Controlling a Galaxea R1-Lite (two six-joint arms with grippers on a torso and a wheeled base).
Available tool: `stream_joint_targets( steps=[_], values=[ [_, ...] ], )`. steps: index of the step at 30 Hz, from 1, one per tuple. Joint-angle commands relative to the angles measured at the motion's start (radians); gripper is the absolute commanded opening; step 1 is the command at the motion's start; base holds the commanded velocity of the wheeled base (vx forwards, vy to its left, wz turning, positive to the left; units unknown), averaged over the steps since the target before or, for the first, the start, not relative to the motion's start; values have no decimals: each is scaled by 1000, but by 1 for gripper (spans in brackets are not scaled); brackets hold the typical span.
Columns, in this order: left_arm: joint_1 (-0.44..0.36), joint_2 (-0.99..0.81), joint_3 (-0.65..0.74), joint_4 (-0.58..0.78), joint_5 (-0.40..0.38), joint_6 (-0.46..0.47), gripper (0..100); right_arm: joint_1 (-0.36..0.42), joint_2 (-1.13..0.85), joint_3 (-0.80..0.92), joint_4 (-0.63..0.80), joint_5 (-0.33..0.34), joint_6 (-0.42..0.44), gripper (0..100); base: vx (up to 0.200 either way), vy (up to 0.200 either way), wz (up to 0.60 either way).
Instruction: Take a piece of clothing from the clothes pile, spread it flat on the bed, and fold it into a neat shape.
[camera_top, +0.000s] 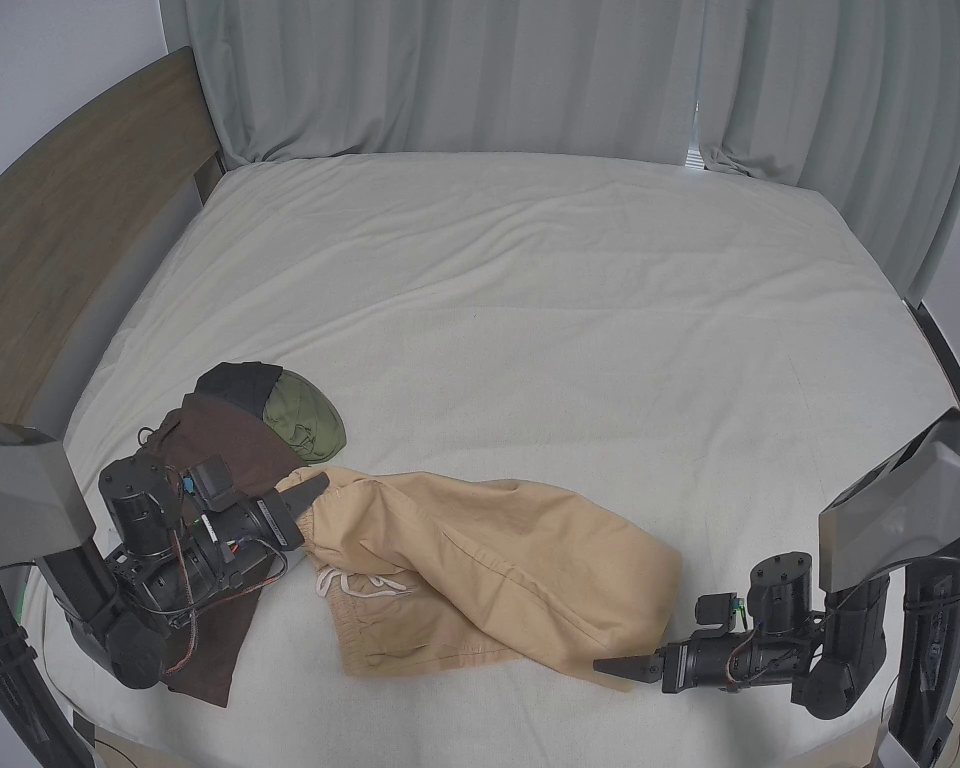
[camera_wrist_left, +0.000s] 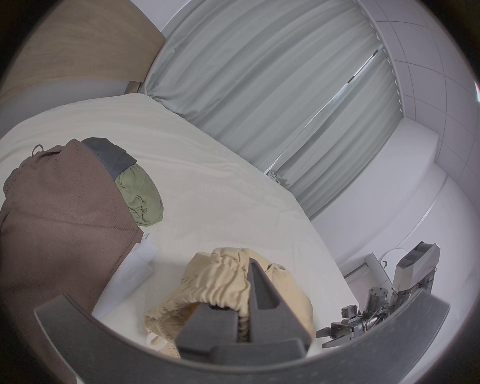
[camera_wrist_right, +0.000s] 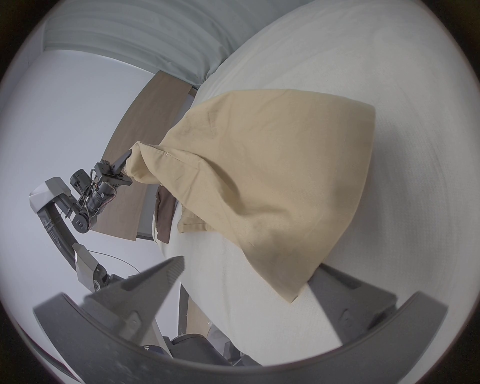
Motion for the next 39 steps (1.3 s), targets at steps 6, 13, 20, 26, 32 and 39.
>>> stream_joint_targets(
  steps=[6,13,20,26,32,39],
  values=[
    [0,13,-2,-1,0,0,0,-3,-14,-9,-3,4,1,0,0,0,0],
    [14,17,-3,-1,-1,-2,0,-69,-142,-68,0,3,54,0,0,0,0],
    [40,20,9,1,-50,1,0,-152,-187,-142,0,4,93,0,0,0,0],
    [77,39,14,-1,-81,1,0,-167,-181,-173,0,4,127,0,0,0,0],
    [86,51,10,-1,-87,1,0,-152,-176,-162,1,26,146,0,0,0,0],
    [86,50,7,-1,-87,3,0,-141,-150,-153,1,47,146,100,0,0,0]
  ],
)
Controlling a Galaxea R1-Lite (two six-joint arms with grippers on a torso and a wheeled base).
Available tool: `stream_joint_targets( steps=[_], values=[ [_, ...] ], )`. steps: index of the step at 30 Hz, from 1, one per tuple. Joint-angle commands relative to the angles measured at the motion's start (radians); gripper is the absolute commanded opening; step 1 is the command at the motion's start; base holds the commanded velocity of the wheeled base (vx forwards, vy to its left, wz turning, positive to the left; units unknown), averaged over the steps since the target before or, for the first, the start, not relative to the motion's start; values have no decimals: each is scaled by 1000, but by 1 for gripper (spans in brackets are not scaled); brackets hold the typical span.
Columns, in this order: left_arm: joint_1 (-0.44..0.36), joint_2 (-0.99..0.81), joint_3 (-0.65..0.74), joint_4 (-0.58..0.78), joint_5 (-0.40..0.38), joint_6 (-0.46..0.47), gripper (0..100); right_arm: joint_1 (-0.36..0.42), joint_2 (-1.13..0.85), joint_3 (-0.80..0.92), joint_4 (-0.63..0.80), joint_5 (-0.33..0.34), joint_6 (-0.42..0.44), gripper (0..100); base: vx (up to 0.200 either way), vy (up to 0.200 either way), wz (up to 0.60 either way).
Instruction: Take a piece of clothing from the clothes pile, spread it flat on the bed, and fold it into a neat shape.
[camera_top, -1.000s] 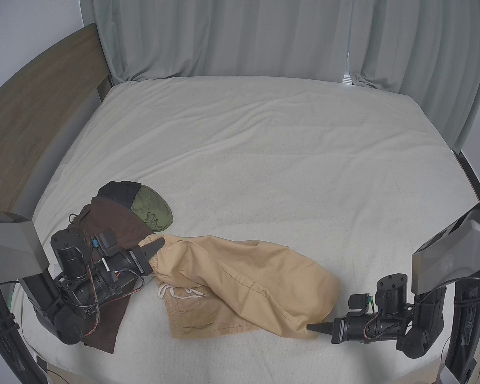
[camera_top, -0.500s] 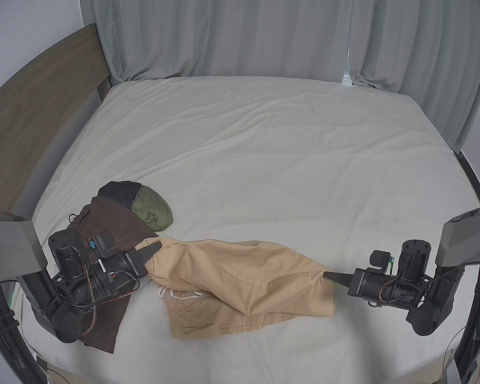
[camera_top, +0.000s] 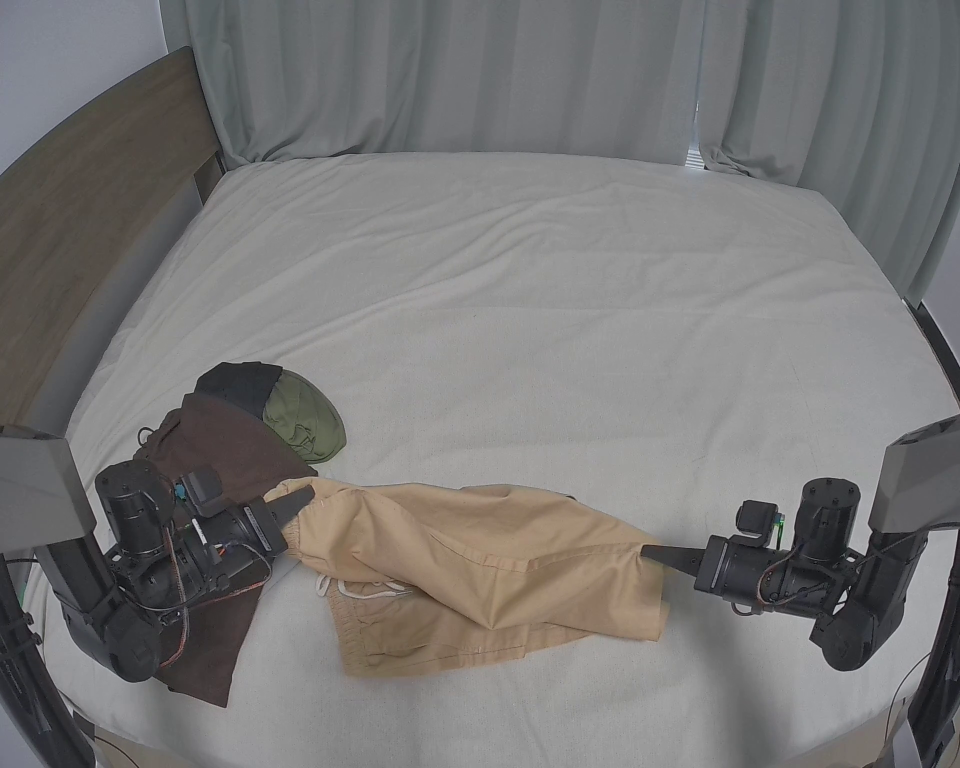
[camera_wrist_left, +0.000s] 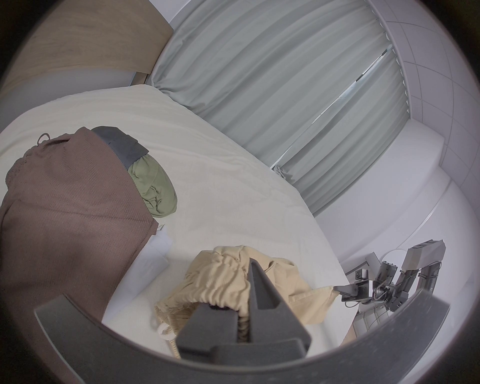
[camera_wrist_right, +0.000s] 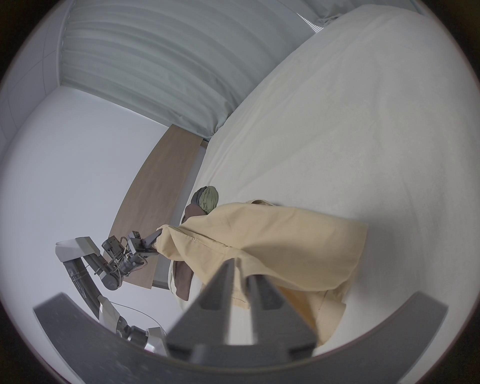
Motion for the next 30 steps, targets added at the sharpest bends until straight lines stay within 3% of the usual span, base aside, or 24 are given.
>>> stream_joint_targets(
  steps=[1,30],
  values=[
    [1,3,-3,0,0,0,0,9,10,-1,-1,6,-1,100,0,0,0],
    [1,-6,-8,0,1,-1,0,113,80,-75,-6,1,16,100,0,0,0]
  ],
)
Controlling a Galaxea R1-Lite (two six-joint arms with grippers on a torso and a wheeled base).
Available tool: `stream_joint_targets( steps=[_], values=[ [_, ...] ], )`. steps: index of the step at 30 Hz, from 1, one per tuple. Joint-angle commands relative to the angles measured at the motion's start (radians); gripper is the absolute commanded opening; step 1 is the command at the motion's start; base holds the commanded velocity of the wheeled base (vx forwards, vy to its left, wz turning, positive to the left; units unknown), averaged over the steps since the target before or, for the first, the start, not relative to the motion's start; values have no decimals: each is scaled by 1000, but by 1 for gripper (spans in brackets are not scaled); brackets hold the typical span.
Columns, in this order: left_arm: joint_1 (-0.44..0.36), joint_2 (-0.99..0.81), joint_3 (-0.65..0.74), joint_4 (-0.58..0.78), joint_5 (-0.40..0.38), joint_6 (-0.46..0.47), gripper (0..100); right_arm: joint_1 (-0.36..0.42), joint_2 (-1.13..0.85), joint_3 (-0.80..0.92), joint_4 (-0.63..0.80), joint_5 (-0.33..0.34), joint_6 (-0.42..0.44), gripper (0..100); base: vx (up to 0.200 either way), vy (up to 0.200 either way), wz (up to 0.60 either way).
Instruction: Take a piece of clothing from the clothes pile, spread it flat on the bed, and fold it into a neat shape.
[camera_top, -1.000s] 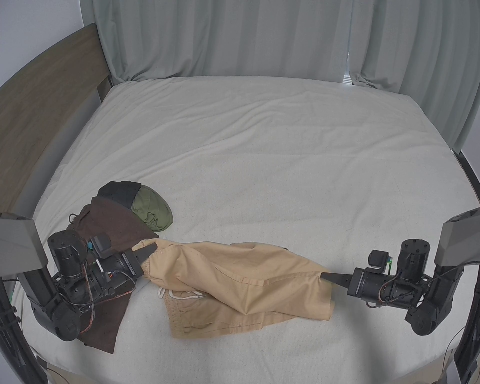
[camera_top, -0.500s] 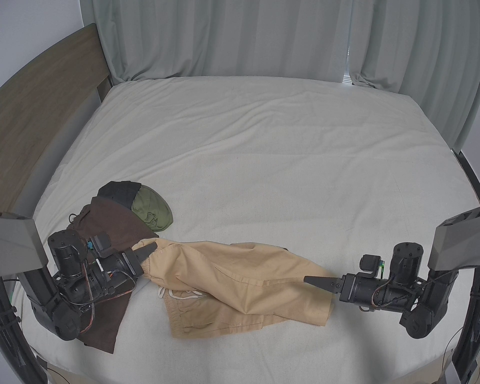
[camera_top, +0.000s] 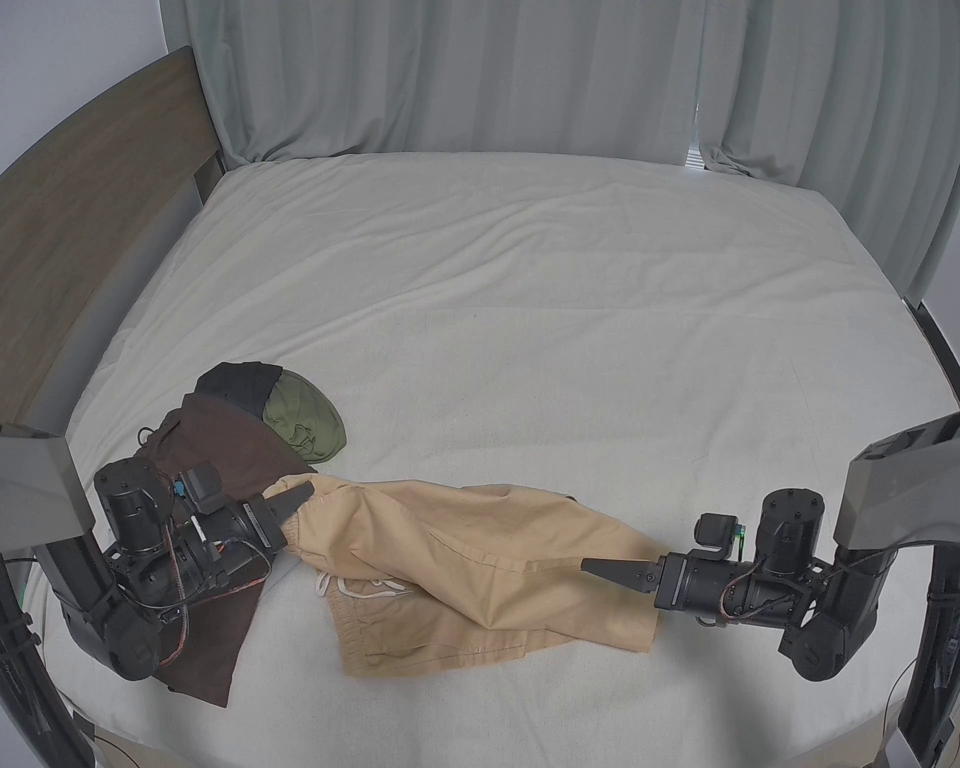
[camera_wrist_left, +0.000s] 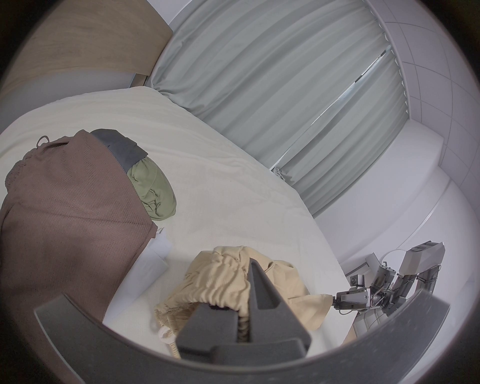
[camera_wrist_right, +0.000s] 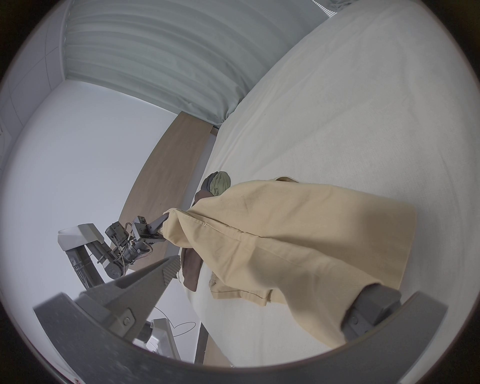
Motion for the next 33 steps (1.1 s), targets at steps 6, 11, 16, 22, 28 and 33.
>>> stream_joint_targets(
  steps=[6,11,16,22,28,33],
  values=[
    [0,-2,-1,-1,0,-1,0,1,12,-16,-1,-4,0,100,0,0,0],
    [-3,-2,-1,-1,-1,-1,0,4,15,-21,-1,-40,1,100,0,0,0],
    [-2,-2,-1,-1,0,-1,0,4,25,-27,-3,-58,15,0,0,0,0],
    [-2,-3,-1,-1,-1,-2,0,6,15,-24,-3,-58,15,0,0,0,0],
    [-5,-36,-7,-1,-3,-10,0,7,-80,-10,2,-61,18,0,0,0,0],
    [-3,-62,-5,-1,-4,-21,0,13,-137,7,2,-60,20,0,0,0,0]
  ],
)
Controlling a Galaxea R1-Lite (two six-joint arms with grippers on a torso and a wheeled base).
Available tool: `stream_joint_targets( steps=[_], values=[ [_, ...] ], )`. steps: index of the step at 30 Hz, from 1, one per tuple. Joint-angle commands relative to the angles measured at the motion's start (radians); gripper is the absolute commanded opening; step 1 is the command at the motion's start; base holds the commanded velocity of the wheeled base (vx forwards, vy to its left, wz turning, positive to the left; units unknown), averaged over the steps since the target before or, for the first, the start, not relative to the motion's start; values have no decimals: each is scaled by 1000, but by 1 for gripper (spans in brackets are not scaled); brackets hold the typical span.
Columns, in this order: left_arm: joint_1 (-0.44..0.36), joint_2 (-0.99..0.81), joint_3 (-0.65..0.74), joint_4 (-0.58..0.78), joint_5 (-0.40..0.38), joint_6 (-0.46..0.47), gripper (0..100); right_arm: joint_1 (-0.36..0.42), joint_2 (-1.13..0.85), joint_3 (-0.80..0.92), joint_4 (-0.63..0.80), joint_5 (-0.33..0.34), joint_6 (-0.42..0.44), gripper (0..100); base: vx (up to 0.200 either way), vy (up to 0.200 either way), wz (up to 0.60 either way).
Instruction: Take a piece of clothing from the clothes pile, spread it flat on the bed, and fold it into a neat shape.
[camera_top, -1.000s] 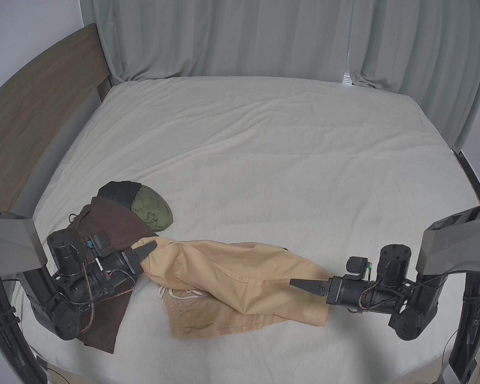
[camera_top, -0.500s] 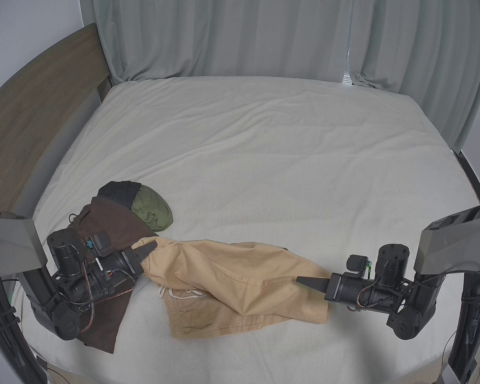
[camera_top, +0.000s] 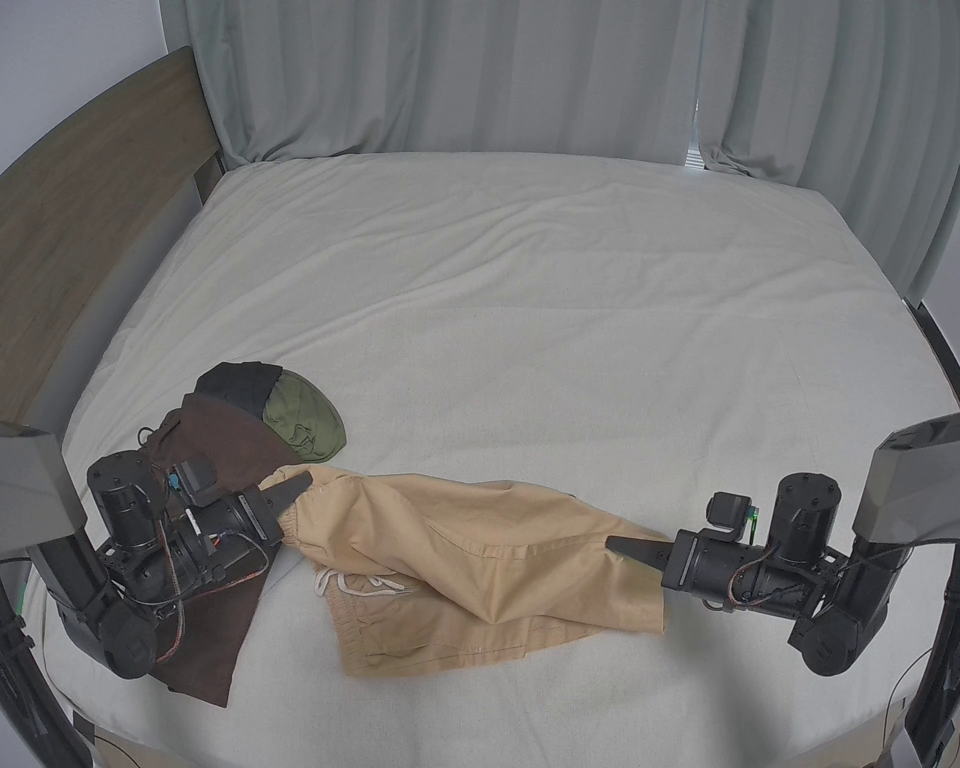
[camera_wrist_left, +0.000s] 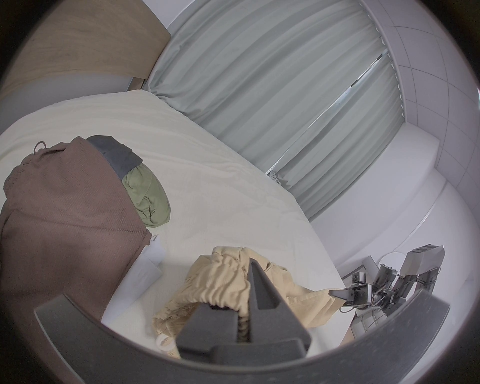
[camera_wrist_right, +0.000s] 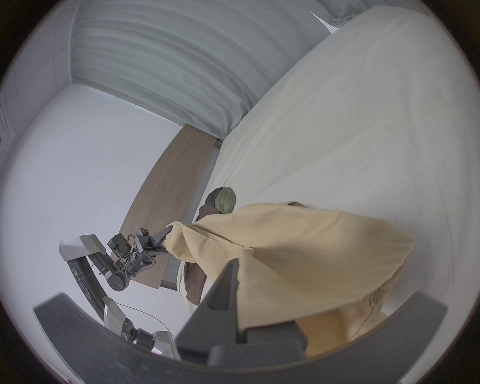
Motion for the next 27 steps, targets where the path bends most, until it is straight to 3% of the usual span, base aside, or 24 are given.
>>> stream_joint_targets(
  steps=[1,27],
  values=[
    [1,-35,0,-1,-1,-9,0,5,-78,13,1,1,1,0,0,0,0],
    [-47,-112,-35,-1,-5,-48,0,13,-248,10,2,-1,-7,0,0,0,0]
  ],
)
